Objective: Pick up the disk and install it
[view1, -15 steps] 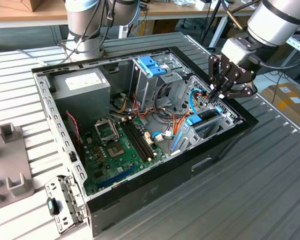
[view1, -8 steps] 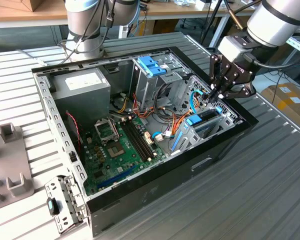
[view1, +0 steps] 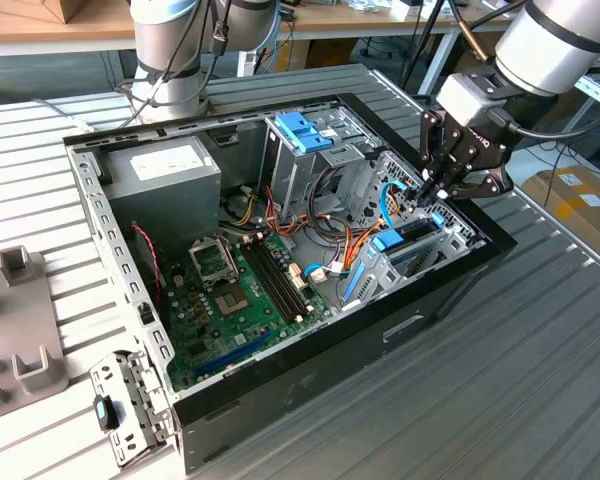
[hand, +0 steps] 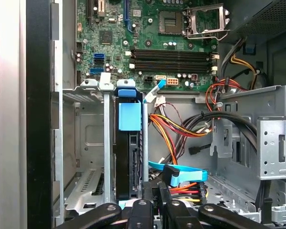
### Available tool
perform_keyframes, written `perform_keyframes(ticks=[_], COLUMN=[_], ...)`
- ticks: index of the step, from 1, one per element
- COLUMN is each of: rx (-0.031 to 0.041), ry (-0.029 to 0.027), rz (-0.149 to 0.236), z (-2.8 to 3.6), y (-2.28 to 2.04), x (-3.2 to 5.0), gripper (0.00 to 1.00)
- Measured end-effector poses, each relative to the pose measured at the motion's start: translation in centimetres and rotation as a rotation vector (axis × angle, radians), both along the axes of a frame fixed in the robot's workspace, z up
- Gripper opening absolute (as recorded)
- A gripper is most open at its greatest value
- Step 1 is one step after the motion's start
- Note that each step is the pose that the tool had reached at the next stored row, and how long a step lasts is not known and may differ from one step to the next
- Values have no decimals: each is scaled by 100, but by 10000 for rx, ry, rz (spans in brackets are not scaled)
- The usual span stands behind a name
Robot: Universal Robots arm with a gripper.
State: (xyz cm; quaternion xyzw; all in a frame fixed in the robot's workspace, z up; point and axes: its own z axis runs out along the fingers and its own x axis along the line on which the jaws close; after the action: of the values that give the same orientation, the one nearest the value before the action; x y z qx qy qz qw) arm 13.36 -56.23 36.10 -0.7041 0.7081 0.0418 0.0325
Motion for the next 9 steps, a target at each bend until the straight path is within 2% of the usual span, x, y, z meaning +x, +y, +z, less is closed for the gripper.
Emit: perform_keyframes(ticks=[9], rx=[0], ry=[0], rz=[0], z=[-9], y=[-11], x=[-14], gripper=[17])
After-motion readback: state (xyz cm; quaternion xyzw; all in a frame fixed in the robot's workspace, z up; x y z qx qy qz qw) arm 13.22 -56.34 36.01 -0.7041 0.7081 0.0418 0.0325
